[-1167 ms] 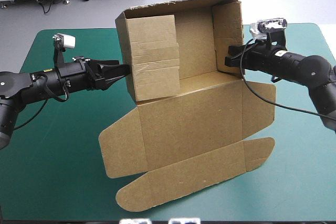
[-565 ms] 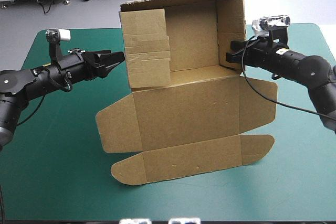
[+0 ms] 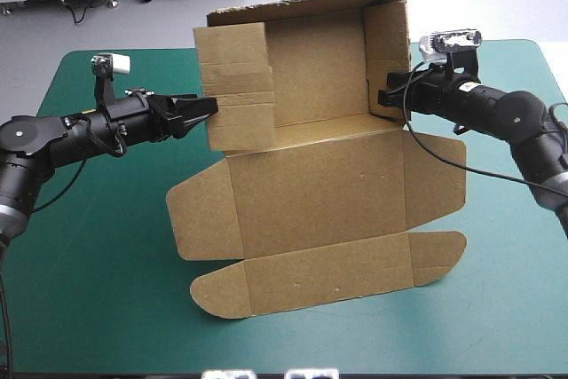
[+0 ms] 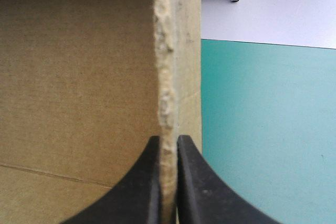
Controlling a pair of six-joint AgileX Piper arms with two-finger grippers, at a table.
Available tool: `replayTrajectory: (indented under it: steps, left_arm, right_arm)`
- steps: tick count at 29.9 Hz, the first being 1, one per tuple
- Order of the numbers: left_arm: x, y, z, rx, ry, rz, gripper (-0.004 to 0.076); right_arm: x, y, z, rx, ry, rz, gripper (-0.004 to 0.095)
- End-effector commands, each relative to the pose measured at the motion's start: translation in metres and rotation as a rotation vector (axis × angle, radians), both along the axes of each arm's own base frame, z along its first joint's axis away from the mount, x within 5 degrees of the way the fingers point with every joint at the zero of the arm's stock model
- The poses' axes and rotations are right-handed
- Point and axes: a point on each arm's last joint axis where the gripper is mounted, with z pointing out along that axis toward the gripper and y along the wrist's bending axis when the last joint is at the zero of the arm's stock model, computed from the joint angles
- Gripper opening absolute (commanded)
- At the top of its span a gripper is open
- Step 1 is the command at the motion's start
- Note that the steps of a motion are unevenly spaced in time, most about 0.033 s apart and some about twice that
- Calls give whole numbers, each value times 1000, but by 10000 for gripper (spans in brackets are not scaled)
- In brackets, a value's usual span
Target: Fold the box
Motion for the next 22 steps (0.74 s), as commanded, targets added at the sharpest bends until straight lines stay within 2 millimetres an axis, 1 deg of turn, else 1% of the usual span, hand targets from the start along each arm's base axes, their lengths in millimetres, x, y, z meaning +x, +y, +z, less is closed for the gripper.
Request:
replayTrajectory:
  steps: [1, 8, 17, 22]
  left_arm:
    - [-8, -4, 20, -79, -50, -9, 441]
    - [-4, -1, 21, -74, -62, 41, 441]
    - [-3, 0, 21, -59, -85, 55, 441]
    - [1, 4, 19, -28, -88, 106, 441]
  right_arm:
    - [-7, -4, 28, 77, -103, -51, 1]
    - [-8, -1, 26, 86, -82, -29, 0]
    - [-15, 25, 28, 84, -109, 39, 2]
    - [-19, 38, 29, 90, -117, 74, 3]
